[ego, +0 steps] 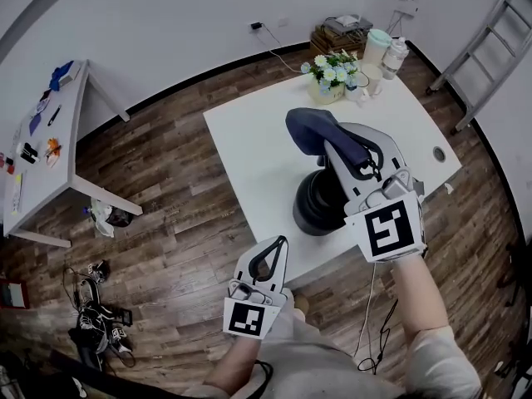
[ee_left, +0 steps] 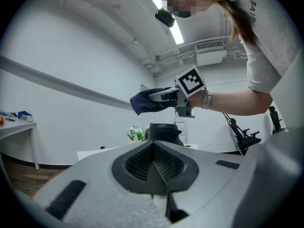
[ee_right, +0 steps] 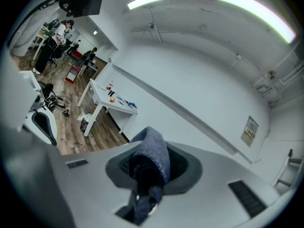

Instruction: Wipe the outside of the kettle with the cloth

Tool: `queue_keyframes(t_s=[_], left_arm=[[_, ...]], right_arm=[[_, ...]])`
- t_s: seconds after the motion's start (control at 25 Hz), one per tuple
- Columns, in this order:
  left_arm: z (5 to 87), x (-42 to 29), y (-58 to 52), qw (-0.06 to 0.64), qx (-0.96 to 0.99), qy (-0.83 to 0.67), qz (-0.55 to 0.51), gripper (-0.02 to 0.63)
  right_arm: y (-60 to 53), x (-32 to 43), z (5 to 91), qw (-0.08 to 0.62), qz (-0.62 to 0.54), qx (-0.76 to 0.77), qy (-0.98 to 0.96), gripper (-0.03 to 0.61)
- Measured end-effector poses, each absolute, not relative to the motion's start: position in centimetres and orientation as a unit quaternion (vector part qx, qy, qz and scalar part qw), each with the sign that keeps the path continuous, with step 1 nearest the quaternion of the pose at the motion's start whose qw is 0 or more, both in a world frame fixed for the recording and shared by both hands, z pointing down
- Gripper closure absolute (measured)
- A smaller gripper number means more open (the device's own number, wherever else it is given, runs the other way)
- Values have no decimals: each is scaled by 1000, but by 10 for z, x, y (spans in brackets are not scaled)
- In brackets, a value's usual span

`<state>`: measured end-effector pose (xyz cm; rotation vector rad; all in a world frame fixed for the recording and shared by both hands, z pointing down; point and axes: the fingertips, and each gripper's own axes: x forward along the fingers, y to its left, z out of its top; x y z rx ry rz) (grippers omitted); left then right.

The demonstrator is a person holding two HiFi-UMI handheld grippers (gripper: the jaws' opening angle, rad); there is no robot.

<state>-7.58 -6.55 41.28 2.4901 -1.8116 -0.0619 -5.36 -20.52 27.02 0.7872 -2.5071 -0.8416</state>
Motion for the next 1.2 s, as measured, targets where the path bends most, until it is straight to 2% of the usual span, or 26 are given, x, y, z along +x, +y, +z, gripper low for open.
queue_keyframes(t_s=[0.2, 0.36, 0.76, 1.04, 1.2], left_arm=[[397, -74, -66, 14, 811, -583, -29, 607], [385, -60, -65, -3, 822, -568, -31, 607], [368, -31, -60, -57, 832, -550, -31, 607], [401, -21, -51, -23, 829, -558, -33, 607], [423, -25, -47, 7, 821, -569, -37, 607]], right_arm=[[-172, -25, 242, 177, -308, 287, -889, 511], [-136, 12, 244, 188, -267, 292, -899, 511], [-57, 65, 327, 211, -93, 306, -924, 511], [-36, 76, 391, 183, -1, 350, -919, 511], [-35, 70, 409, 182, 12, 359, -915, 511]])
